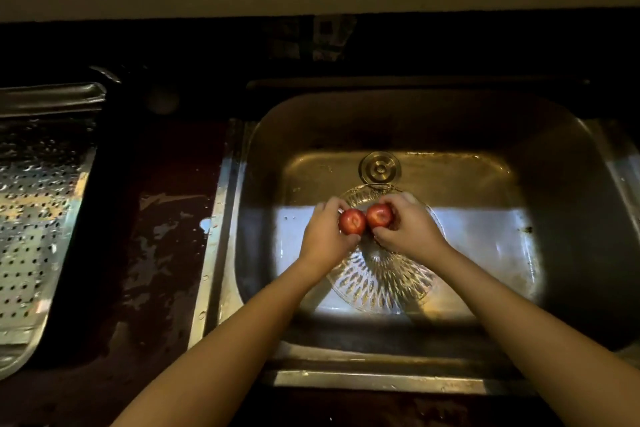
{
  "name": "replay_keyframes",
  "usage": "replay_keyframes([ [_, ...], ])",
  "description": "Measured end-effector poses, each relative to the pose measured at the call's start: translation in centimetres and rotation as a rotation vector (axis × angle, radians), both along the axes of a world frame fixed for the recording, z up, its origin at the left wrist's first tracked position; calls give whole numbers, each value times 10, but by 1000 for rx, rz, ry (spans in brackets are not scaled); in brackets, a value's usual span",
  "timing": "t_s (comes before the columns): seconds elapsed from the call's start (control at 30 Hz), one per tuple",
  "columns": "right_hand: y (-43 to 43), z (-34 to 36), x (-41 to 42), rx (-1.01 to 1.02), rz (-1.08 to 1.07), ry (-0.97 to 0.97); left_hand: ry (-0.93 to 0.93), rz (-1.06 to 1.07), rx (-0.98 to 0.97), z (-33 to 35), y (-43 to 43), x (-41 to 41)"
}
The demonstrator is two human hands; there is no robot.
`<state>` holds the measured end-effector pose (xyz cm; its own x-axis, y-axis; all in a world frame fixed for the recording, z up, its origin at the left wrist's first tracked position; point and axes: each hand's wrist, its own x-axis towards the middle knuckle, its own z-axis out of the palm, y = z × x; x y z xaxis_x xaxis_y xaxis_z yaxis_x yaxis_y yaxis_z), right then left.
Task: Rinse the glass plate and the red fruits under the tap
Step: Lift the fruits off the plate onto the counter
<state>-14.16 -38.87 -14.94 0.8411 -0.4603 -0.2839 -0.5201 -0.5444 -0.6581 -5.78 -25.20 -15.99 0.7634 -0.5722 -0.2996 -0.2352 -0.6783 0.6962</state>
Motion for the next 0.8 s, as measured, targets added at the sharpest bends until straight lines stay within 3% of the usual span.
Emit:
replay_keyframes([
  [0.37, 70, 92, 118, -34, 312, -306, -182, 376, -162, 98, 103, 73],
  [0.57, 127, 85, 166, -45, 503, -282, -165, 567, -109, 94, 159, 86],
  [0.8, 151, 71, 185, -124, 579, -179, -136, 584, -89, 79, 179, 88],
])
